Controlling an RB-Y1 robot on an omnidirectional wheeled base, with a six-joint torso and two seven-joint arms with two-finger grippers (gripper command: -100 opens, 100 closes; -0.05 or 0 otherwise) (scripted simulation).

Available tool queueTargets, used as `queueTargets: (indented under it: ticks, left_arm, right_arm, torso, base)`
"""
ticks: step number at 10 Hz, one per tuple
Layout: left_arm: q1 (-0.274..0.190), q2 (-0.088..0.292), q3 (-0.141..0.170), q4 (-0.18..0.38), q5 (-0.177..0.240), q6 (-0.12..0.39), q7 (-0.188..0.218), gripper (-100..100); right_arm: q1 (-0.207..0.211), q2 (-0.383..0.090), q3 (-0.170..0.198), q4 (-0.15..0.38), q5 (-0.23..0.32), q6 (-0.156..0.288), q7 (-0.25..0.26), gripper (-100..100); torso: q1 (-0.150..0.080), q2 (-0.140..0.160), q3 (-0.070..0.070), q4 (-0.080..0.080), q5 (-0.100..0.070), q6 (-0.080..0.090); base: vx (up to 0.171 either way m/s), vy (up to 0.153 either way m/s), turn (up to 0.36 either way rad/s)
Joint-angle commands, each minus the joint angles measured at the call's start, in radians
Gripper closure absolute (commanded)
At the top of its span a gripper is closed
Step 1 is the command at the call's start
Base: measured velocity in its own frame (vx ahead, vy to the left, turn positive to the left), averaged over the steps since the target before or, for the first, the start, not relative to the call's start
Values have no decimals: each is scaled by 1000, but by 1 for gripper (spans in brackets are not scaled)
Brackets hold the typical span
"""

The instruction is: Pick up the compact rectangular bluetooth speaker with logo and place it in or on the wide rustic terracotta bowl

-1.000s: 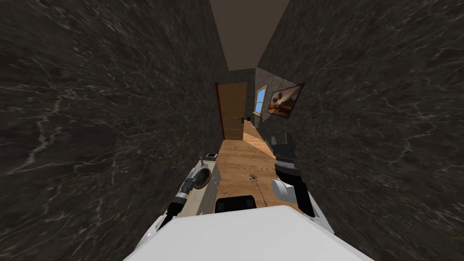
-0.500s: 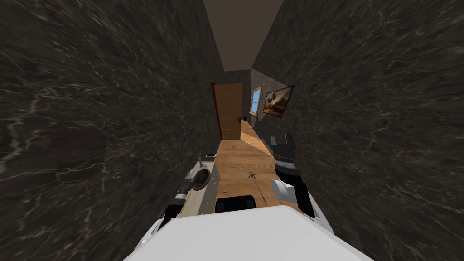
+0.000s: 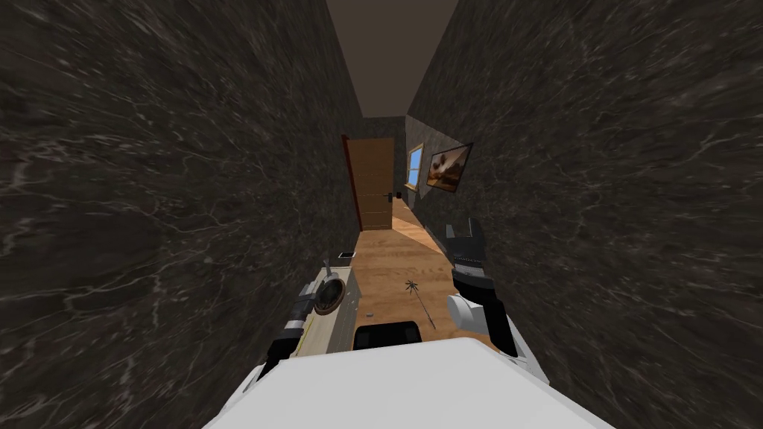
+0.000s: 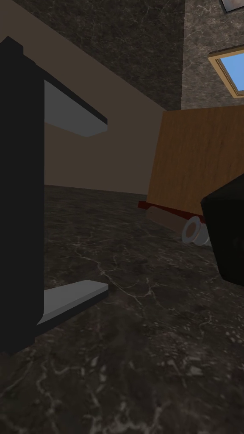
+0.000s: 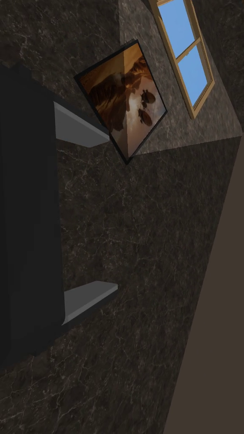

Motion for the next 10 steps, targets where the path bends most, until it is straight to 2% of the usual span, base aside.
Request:
queueTargets:
  ticks: [1, 2, 3, 4, 5, 6, 7, 8, 9, 10]
  left_arm:
    - [50, 2, -29, -50, 50, 41, -50, -100]
    - [56, 2, -29, -62, 79, 41, -73, -100]
    - [56, 2, -29, -83, 110, 41, -76, -100]
    - [56, 2, -29, -83, 124, 41, -76, -100]
    - [102, 3, -59, -123, 162, 85, -124, -100]
    - [114, 3, -59, -160, 191, 85, -147, -100]
    - [114, 3, -59, -169, 221, 85, -151, -100]
    - [114, 3, -59, -169, 235, 85, -151, -100]
    - [166, 4, -88, -219, 273, 129, -200, -100]
    - [171, 4, -88, -251, 302, 129, -222, -100]
  right_arm:
    - [0, 0, 0, 0, 0, 0, 0, 0]
    - [0, 0, 0, 0, 0, 0, 0, 0]
    - [0, 0, 0, 0, 0, 0, 0, 0]
    - [0, 0, 0, 0, 0, 0, 0, 0]
    - [0, 0, 0, 0, 0, 0, 0, 0]
    - [0, 0, 0, 0, 0, 0, 0, 0]
    - [0, 0, 0, 0, 0, 0, 0, 0]
    - [0, 0, 0, 0, 0, 0, 0, 0]
    - [0, 0, 0, 0, 0, 0, 0, 0]
    - [0, 0, 0, 0, 0, 0, 0, 0]
  torso:
    - [0, 0, 0, 0, 0, 0]
    - [1, 2, 1, 0, 0, 1]
    - [3, 3, 1, 1, 0, 0]
    - [1, 1, 1, 0, 0, 0]
    - [0, 0, 0, 0, 0, 0]
    - [1, 2, 1, 0, 0, 1]
    - [0, 3, 2, 1, 0, 0]
    - [-1, 1, 1, 0, 0, 0]
    - [-1, -1, 0, 0, 0, 0]
    - [-1, 3, 2, 1, 0, 1]
  base:
    - [-37, 46, -332]
    - [-55, 66, -280]
    - [-28, 33, -2]
    - [-2, 1, 39]
    - [-41, 42, -290]
    - [-63, 20, -256]
    - [-19, -2, -62]
    - [5, 0, 17]
    - [-79, 0, -270]
    - [-80, 0, -265]
